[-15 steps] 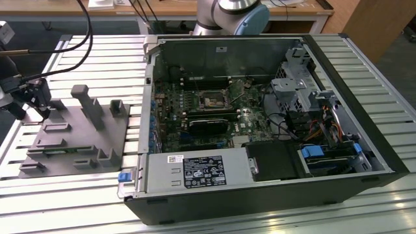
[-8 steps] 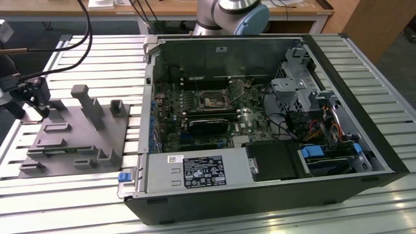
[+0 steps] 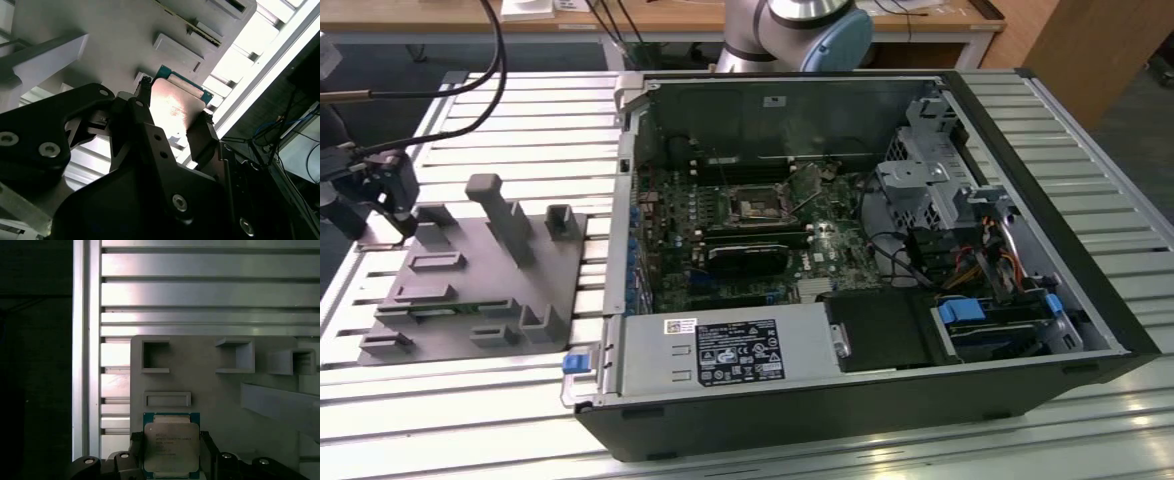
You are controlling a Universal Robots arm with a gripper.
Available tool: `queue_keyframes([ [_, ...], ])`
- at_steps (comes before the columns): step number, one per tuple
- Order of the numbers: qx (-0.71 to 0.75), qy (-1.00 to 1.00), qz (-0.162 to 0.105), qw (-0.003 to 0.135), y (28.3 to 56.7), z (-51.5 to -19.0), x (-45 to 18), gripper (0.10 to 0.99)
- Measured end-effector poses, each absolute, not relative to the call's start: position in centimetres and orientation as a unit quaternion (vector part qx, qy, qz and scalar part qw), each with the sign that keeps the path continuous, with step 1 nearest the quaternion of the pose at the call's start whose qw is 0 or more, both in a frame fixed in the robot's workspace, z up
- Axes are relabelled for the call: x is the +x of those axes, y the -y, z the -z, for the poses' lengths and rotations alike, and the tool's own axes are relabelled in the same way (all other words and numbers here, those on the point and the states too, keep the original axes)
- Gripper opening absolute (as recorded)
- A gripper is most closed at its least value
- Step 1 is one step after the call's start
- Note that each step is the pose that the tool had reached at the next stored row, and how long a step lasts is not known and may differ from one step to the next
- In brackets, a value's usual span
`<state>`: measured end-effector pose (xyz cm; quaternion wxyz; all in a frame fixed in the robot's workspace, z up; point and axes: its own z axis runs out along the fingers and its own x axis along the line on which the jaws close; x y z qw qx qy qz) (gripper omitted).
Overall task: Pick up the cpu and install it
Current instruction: 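Pick up the cpu and move it towards the insertion slot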
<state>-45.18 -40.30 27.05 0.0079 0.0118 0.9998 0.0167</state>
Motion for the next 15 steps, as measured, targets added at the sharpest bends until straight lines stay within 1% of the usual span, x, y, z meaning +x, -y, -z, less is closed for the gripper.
queue_keyframes([
  [15,0.012,-1.000,-0.017,0.008,40.3,-28.2,-45.2,0.537],
])
